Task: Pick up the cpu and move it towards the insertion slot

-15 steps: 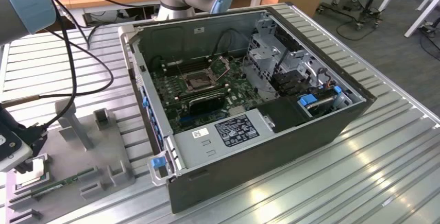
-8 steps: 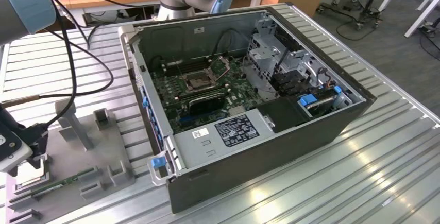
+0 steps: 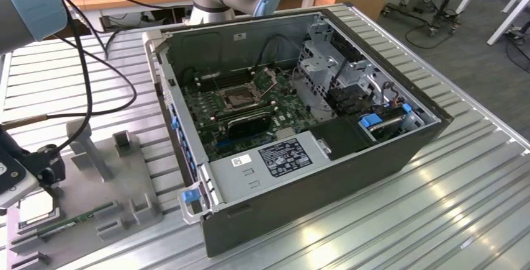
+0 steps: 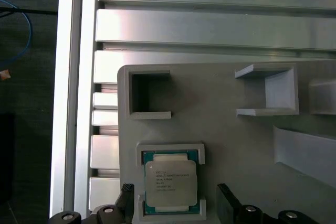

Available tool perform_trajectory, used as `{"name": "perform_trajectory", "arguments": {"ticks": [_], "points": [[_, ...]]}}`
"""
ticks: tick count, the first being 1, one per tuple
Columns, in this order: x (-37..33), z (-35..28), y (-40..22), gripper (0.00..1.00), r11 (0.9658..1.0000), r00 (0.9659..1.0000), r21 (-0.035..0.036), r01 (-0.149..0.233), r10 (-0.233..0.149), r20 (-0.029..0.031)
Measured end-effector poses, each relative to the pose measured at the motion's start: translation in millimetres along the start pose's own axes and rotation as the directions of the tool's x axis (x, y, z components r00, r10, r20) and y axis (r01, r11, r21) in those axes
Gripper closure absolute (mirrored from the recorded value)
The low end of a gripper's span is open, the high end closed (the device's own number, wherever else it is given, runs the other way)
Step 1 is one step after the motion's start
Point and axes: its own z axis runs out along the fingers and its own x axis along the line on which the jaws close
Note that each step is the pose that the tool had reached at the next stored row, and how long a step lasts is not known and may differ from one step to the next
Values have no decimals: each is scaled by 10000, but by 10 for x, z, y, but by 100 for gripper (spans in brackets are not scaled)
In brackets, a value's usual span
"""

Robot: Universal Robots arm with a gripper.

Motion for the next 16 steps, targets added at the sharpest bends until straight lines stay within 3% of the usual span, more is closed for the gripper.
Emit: {"name": "perform_trajectory", "arguments": {"ticks": [1, 16], "points": [[0, 0, 0, 28, 10000, 10000, 0, 1, -1, 0], [1, 142, 4, 28, 10000, 10000, 0, -2, 2, 0]]}}
